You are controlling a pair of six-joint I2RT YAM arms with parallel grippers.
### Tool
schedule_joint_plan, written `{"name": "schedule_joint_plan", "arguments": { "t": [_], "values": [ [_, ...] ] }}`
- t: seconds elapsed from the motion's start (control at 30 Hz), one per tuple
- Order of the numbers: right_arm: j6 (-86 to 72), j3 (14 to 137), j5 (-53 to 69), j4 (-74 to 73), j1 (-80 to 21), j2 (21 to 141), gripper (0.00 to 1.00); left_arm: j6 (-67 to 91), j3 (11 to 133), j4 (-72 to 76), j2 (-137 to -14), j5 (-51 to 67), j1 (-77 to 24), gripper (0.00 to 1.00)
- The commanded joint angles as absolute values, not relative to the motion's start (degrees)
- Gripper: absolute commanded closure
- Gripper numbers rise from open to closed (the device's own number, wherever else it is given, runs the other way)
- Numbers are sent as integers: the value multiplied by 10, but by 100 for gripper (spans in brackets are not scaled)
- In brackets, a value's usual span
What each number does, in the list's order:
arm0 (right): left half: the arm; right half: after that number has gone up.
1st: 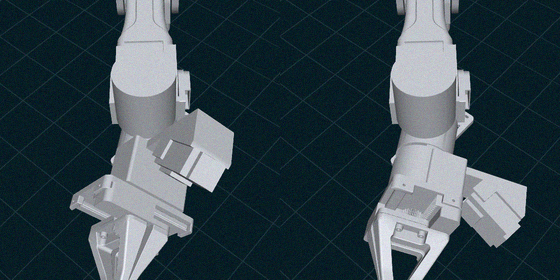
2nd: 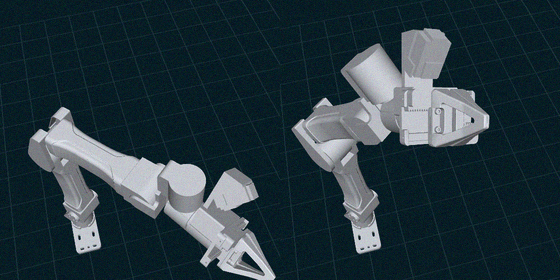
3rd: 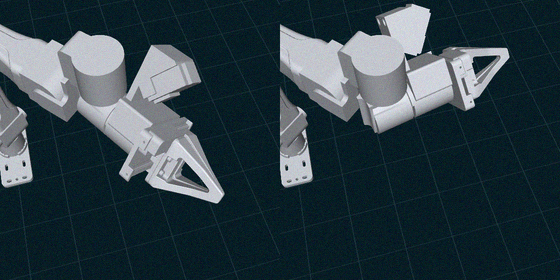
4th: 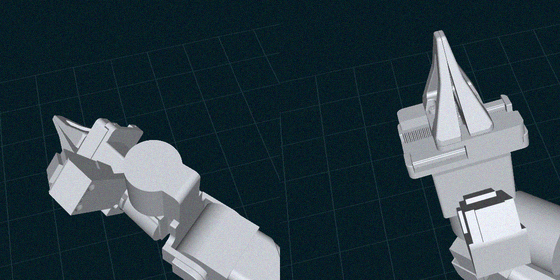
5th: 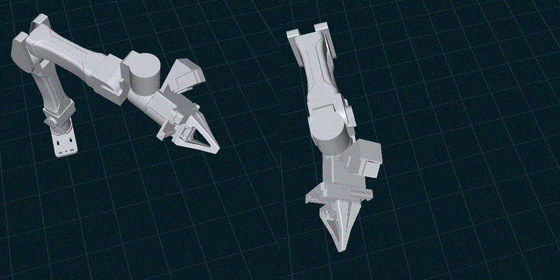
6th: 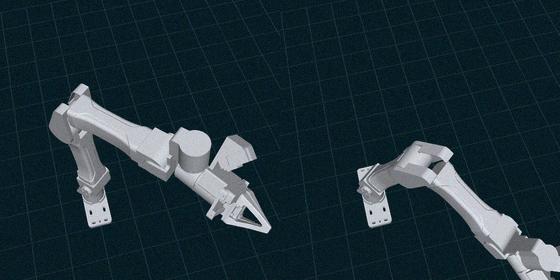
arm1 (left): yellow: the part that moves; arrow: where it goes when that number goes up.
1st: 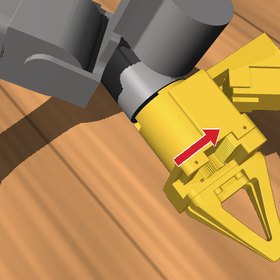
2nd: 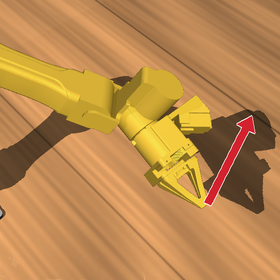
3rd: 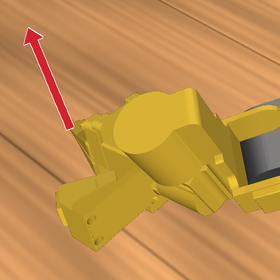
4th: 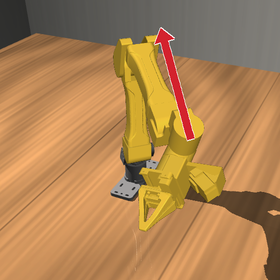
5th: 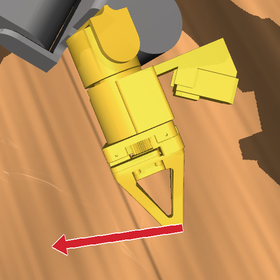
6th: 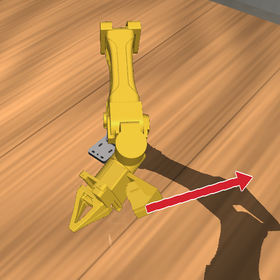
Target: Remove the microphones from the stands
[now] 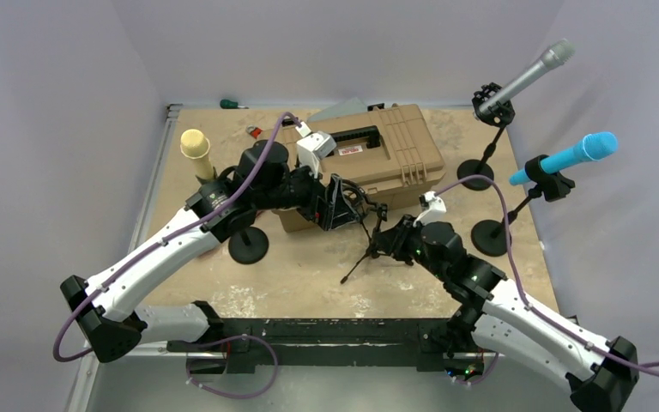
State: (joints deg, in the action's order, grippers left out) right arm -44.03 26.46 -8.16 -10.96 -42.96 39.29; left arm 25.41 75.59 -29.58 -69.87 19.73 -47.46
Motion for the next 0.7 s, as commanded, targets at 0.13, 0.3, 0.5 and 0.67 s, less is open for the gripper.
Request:
{"name": "schedule_joint_plan", "arguments": {
  "t": [0.13,0.3,0.5,0.67],
  "values": [
    [-527,373,-284,-300,-554,519,100,255,756,-281,-684,232,-482,11],
    [-521,383,-296,-296,-569,533,100,258,752,-278,-679,233,-482,11],
    [-513,347,-198,-208,-570,456,63,255,752,-282,-673,232,-482,11],
    [-526,310,-167,-181,-568,355,38,256,752,-282,-669,233,-482,11]
  ]
}}
